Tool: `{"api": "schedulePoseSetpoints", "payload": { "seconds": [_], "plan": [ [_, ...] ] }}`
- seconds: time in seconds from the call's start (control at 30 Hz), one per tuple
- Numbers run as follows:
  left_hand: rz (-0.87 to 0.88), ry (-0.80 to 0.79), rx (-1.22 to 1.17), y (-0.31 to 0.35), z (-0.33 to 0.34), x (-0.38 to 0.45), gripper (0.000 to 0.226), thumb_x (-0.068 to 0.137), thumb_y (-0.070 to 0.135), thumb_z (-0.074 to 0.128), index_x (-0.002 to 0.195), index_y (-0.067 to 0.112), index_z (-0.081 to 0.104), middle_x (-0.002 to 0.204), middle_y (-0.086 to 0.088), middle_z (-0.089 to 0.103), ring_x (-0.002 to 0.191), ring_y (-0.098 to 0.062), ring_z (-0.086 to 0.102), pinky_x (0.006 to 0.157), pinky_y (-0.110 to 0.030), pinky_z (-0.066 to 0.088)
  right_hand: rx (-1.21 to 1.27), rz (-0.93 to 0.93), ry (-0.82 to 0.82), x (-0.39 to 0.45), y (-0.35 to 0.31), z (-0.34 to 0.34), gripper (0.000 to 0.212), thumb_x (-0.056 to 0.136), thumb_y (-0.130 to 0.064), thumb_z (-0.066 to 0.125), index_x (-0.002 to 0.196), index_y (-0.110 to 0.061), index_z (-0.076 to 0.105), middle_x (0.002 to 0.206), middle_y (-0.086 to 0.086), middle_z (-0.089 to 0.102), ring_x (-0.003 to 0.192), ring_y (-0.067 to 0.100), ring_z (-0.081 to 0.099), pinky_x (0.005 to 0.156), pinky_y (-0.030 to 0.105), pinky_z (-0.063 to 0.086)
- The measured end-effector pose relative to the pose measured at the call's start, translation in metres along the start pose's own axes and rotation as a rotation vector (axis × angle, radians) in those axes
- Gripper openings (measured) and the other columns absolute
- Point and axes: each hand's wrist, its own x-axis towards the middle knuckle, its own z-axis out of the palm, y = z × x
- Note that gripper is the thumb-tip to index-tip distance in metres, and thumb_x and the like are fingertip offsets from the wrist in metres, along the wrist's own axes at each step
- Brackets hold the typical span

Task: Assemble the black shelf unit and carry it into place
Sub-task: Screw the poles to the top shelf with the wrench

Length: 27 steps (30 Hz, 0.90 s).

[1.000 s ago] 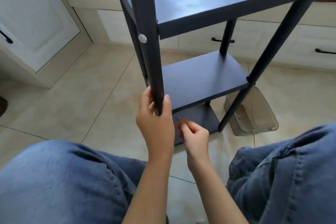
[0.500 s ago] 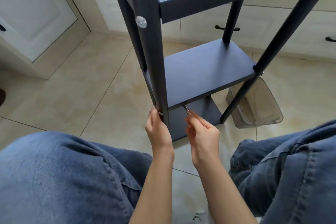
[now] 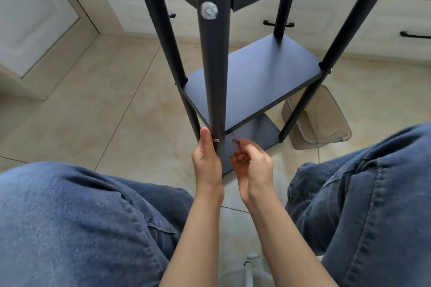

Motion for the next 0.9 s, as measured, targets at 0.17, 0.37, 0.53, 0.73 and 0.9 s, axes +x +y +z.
{"api": "schedulePoseSetpoints", "payload": {
  "seconds": [0.17, 0.37, 0.53, 0.73, 0.9],
  "plan": [
    [-0.025, -0.011, 0.001, 0.005, 0.0, -0.002, 0.078, 0.065, 0.083, 0.047, 0.107, 0.021, 0.068, 0.116, -0.012, 0.069, 0.116, -0.027, 0.062, 0.104, -0.04, 0.048, 0.015, 0.023, -0.036, -0.001, 0.0, 0.0, 0.022, 0.096, 0.001, 0.052, 0.088, -0.004, 0.072, 0.067, 0.004, 0.06, 0.061, 0.012, 0.053, 0.061, 0.024, 0.049],
    [-0.021, 0.025, 0.001, 0.01, 0.005, -0.001, 0.07, 0.072, 0.078, 0.044, 0.101, 0.019, 0.069, 0.099, -0.008, 0.068, 0.108, -0.032, 0.064, 0.095, -0.034, 0.053, -0.035, 0.005, -0.045, -0.001, -0.002, 0.001, 0.025, 0.096, 0.001, 0.052, 0.084, -0.007, 0.073, 0.067, 0.002, 0.064, 0.059, 0.01, 0.052, 0.059, 0.022, 0.049],
    [-0.019, 0.028, -0.028, 0.012, 0.009, 0.001, 0.074, 0.069, 0.08, 0.045, 0.099, 0.018, 0.07, 0.102, -0.01, 0.071, 0.111, -0.036, 0.065, 0.104, -0.047, 0.051, -0.171, -0.081, -0.102, -0.003, -0.001, 0.003, 0.034, 0.096, -0.003, 0.056, 0.076, -0.018, 0.079, 0.067, -0.004, 0.066, 0.061, 0.006, 0.057, 0.063, 0.021, 0.051],
    [-0.035, 0.026, -0.031, 0.016, 0.013, 0.009, 0.089, 0.063, 0.084, 0.045, 0.109, 0.013, 0.069, 0.103, -0.008, 0.073, 0.107, -0.03, 0.068, 0.101, -0.045, 0.053, -0.186, -0.094, -0.108, -0.003, 0.001, 0.007, 0.027, 0.096, -0.004, 0.057, 0.082, -0.016, 0.077, 0.069, -0.005, 0.069, 0.064, 0.005, 0.061, 0.065, 0.021, 0.051],
    [-0.029, 0.015, -0.017, 0.016, 0.012, 0.012, 0.073, 0.068, 0.08, 0.046, 0.096, 0.016, 0.069, 0.089, -0.001, 0.072, 0.096, -0.024, 0.068, 0.09, -0.037, 0.054, -0.009, 0.024, -0.077, -0.001, -0.002, 0.009, 0.025, 0.094, 0.003, 0.055, 0.085, -0.007, 0.076, 0.067, 0.001, 0.066, 0.06, 0.009, 0.057, 0.061, 0.021, 0.052]
  ]
}}
